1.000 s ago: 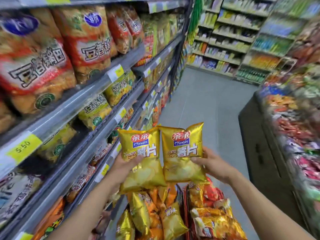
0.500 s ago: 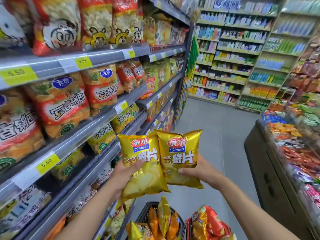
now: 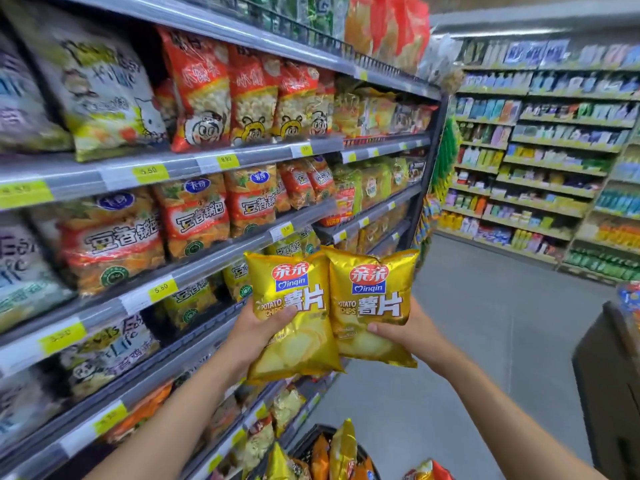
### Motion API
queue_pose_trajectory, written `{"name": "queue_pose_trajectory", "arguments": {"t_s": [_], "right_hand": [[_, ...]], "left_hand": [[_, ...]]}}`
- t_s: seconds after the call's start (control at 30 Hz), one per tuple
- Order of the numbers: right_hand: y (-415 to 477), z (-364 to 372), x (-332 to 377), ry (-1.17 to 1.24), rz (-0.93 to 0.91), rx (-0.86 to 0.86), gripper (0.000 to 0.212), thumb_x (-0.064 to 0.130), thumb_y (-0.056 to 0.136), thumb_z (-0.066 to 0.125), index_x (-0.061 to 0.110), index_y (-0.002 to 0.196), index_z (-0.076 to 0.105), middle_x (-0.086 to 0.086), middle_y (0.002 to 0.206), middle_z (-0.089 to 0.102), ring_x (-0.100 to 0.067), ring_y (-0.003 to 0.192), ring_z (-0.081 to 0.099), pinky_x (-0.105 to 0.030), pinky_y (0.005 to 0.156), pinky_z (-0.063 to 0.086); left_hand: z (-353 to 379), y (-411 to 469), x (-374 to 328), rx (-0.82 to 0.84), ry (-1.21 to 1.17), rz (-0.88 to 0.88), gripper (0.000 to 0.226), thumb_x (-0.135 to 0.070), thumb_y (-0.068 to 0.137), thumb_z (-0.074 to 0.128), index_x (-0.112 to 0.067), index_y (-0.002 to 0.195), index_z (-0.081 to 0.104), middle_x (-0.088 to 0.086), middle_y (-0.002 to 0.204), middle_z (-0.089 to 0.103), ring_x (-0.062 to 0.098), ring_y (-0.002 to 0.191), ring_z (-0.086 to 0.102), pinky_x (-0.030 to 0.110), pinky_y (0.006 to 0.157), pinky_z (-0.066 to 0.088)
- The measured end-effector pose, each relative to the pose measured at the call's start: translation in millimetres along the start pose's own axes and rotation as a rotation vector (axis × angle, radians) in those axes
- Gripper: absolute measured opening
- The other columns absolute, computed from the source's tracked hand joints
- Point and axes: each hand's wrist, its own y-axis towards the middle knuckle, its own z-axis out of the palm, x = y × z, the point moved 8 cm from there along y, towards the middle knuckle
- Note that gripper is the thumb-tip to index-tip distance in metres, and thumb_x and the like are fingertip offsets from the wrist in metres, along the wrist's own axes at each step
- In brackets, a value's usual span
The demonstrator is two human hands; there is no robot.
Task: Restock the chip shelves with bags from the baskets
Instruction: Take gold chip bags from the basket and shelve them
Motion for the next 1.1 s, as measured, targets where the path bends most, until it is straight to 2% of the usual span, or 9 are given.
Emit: {"name": "queue_pose_trajectory", "arguments": {"t_s": [0.13,0.23,0.3,0.4,0.53,0.67,0.73,0.93,1.1], "right_hand": [[-0.3,13.9,25.5,-0.026,-0.077,0.026,0.062,0.011,0.073,0.090,0.029,0.122,0.057,0.011,0.113,0.075,-0.001,0.100,0.071,-0.026,0.090,0.058],[4.1,36.2,47.1,-0.069,-0.128,0.081,0.063,0.023,0.069,0.095,0.033,0.121,0.059,0.018,0.110,0.076,-0.004,0.104,0.071,-0.035,0.097,0.055],[3.8,59.1,67.5,-0.074,-0.153,0.132,0.067,0.030,0.068,0.095,0.032,0.123,0.058,0.015,0.110,0.075,-0.004,0.104,0.070,-0.029,0.091,0.056],[0.0,98.2,102.0,-0.059,-0.212,0.216,0.058,0.021,0.073,0.091,0.033,0.118,0.057,0.021,0.102,0.075,0.003,0.095,0.070,-0.014,0.075,0.054],[-9.0,159.7,142.5,-0.060,-0.243,0.348,0.069,0.039,0.064,0.093,0.034,0.123,0.056,0.015,0.114,0.071,-0.006,0.104,0.067,-0.033,0.095,0.054],[-25.2,225.1,186.2,-0.029,-0.318,0.440,0.080,0.050,0.057,0.095,0.032,0.126,0.058,0.014,0.113,0.074,-0.009,0.106,0.069,-0.029,0.088,0.057],[-38.3,258.2,207.1,-0.025,-0.343,0.478,0.079,0.056,0.053,0.095,0.039,0.121,0.058,0.015,0.111,0.074,-0.008,0.105,0.069,-0.036,0.093,0.055],[-87.5,353.9,271.4,-0.044,-0.455,0.591,0.070,0.048,0.058,0.090,0.035,0.119,0.059,0.015,0.110,0.073,-0.001,0.098,0.070,-0.034,0.093,0.057],[-132.4,426.0,318.7,-0.020,-0.547,0.650,0.065,0.039,0.062,0.092,0.034,0.118,0.060,0.018,0.104,0.075,0.007,0.090,0.069,-0.025,0.085,0.056]], "left_hand": [[-19.6,-33.7,-29.8,-0.077,0.037,0.068,0.080,-0.053,0.060,0.096,-0.026,0.128,0.062,0.001,0.112,0.080,0.025,0.096,0.078,0.045,0.081,0.063],[-44.9,-61.6,-54.6,-0.145,0.082,0.108,0.086,-0.057,0.054,0.092,-0.026,0.129,0.062,0.001,0.112,0.080,0.025,0.097,0.078,0.047,0.084,0.063],[-69.2,-80.8,-69.0,-0.195,0.103,0.122,0.088,-0.059,0.056,0.092,-0.030,0.131,0.059,-0.001,0.113,0.079,0.026,0.100,0.078,0.052,0.089,0.061],[-108.6,-111.0,-90.4,-0.267,0.110,0.142,0.091,-0.060,0.058,0.096,-0.031,0.136,0.057,0.000,0.119,0.078,0.029,0.105,0.076,0.057,0.093,0.059],[-158.1,-159.3,-120.9,-0.396,0.121,0.210,0.090,-0.057,0.056,0.097,-0.029,0.132,0.059,-0.004,0.111,0.080,0.023,0.100,0.078,0.048,0.087,0.062],[-207.6,-217.6,-147.7,-0.498,0.132,0.270,0.094,-0.061,0.052,0.097,-0.026,0.131,0.061,0.002,0.117,0.078,0.028,0.105,0.076,0.055,0.092,0.060],[-230.1,-250.8,-162.6,-0.547,0.136,0.302,0.095,-0.060,0.050,0.097,-0.024,0.131,0.061,0.001,0.115,0.079,0.026,0.103,0.077,0.049,0.088,0.062],[-289.8,-349.7,-208.5,-0.672,0.170,0.381,0.060,-0.037,0.071,0.095,-0.024,0.121,0.064,-0.002,0.108,0.080,0.020,0.097,0.078,0.029,0.073,0.062],[-348.3,-429.7,-232.6,-0.757,0.191,0.414,0.084,-0.048,0.060,0.093,-0.020,0.133,0.060,0.004,0.118,0.078,0.027,0.106,0.076,0.046,0.088,0.061]]}}
